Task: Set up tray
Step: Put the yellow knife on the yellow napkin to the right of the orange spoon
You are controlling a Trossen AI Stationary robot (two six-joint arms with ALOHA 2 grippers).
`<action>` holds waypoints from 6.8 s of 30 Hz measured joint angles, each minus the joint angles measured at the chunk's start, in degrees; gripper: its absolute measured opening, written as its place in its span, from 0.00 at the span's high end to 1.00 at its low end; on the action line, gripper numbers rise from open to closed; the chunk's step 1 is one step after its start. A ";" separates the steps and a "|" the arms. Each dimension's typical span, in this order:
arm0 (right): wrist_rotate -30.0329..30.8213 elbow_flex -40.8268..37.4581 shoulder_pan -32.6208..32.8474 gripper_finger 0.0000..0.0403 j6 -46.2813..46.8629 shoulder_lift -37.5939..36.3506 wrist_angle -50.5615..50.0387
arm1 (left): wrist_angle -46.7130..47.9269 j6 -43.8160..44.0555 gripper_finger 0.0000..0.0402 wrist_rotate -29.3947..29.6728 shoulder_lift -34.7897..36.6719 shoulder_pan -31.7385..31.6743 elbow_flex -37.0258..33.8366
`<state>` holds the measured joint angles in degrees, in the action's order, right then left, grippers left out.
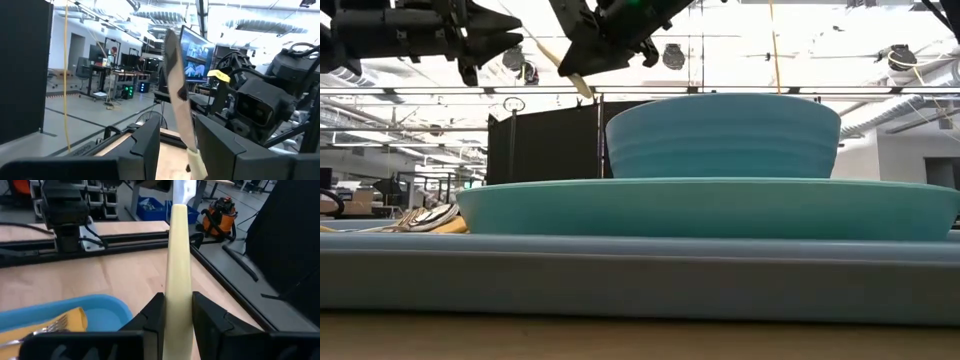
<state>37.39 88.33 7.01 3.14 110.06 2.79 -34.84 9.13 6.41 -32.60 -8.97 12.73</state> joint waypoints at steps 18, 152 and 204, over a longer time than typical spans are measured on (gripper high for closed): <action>-0.43 -0.01 -1.25 0.96 -4.14 -0.07 2.61 | 4.94 -1.23 0.70 24.94 -0.03 -0.02 -0.11; -25.66 -57.86 -9.64 1.00 -4.72 -45.97 32.99 | 81.06 -33.18 0.81 -9.13 -81.17 -40.09 58.76; -28.94 -57.86 -9.15 1.00 -3.80 -45.99 37.91 | 46.81 95.54 0.81 24.92 -48.17 45.21 27.70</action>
<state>8.45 30.48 -2.14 -0.67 64.07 40.70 11.97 104.67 31.33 -80.77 36.24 40.43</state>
